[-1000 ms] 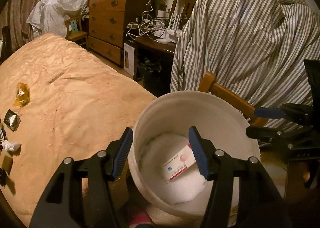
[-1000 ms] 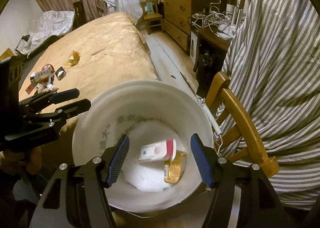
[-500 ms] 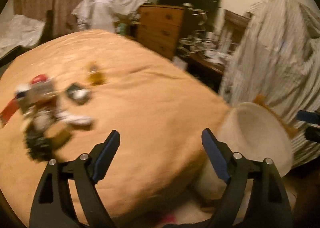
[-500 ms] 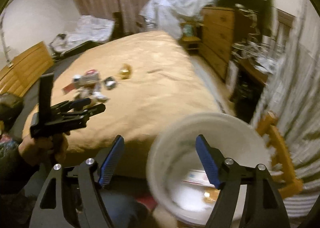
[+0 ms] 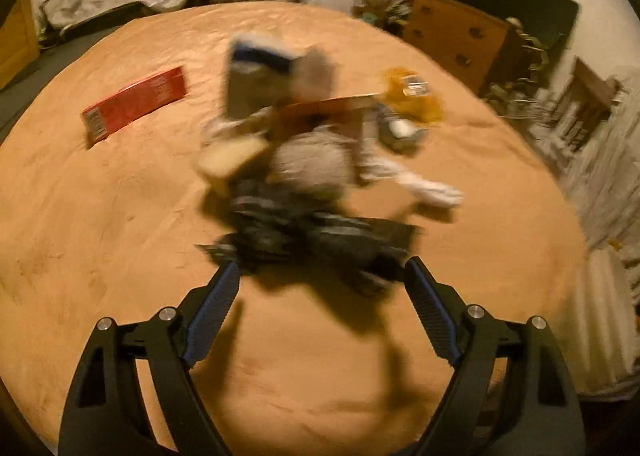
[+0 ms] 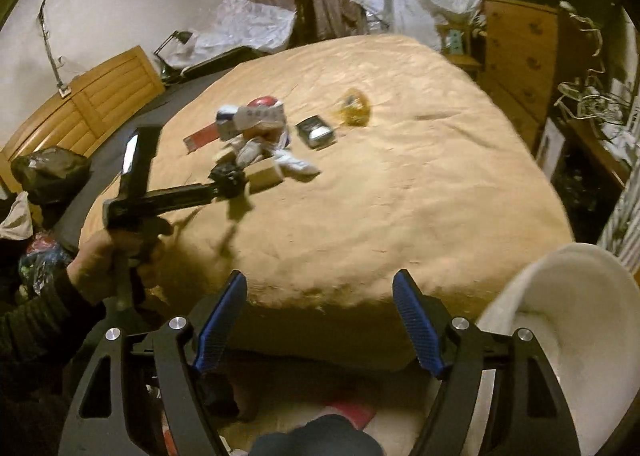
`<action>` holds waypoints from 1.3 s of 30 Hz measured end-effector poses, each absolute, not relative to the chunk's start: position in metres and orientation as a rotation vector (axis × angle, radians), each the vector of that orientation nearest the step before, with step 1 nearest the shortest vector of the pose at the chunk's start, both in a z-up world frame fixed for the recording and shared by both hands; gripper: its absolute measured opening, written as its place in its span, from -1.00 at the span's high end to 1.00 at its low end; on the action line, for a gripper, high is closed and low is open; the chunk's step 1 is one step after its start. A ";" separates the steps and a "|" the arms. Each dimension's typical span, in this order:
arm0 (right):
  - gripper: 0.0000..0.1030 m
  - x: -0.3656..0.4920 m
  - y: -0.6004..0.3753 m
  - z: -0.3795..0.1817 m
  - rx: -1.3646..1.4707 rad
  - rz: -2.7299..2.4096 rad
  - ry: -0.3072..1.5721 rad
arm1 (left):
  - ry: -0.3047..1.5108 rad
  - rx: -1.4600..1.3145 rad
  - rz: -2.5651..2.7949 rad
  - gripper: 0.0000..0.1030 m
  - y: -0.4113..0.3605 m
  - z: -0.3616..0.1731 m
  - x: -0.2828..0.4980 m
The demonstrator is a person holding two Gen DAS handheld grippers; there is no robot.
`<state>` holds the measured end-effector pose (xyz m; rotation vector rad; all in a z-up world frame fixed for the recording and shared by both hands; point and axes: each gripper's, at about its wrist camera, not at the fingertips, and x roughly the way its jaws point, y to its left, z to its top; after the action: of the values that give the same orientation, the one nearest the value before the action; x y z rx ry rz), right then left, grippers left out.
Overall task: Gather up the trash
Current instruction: 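Move both open tools back over the trash pile on the bed, then grasp the plaid cloth with the left tool while the right tool grasps the grey knit sock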
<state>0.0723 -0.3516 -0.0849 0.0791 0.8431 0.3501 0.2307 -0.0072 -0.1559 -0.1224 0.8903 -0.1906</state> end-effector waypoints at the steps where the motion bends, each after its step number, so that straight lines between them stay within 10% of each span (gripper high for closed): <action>1: -0.48 0.075 -0.346 -0.088 0.072 0.357 0.847 | 0.905 -0.140 -0.169 -0.57 0.004 -0.160 0.233; 13: -0.48 0.124 -0.317 -0.129 0.082 0.455 0.911 | 0.830 -0.228 0.126 -0.57 0.144 -0.146 0.201; 39: -0.48 0.180 -0.253 -0.156 0.134 0.573 0.949 | 0.776 -0.190 0.004 -0.75 0.099 -0.147 0.255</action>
<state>0.1798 -0.2528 -0.1557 0.1336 0.9494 0.5729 0.2547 0.0988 -0.1473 -0.1898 0.7762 0.0037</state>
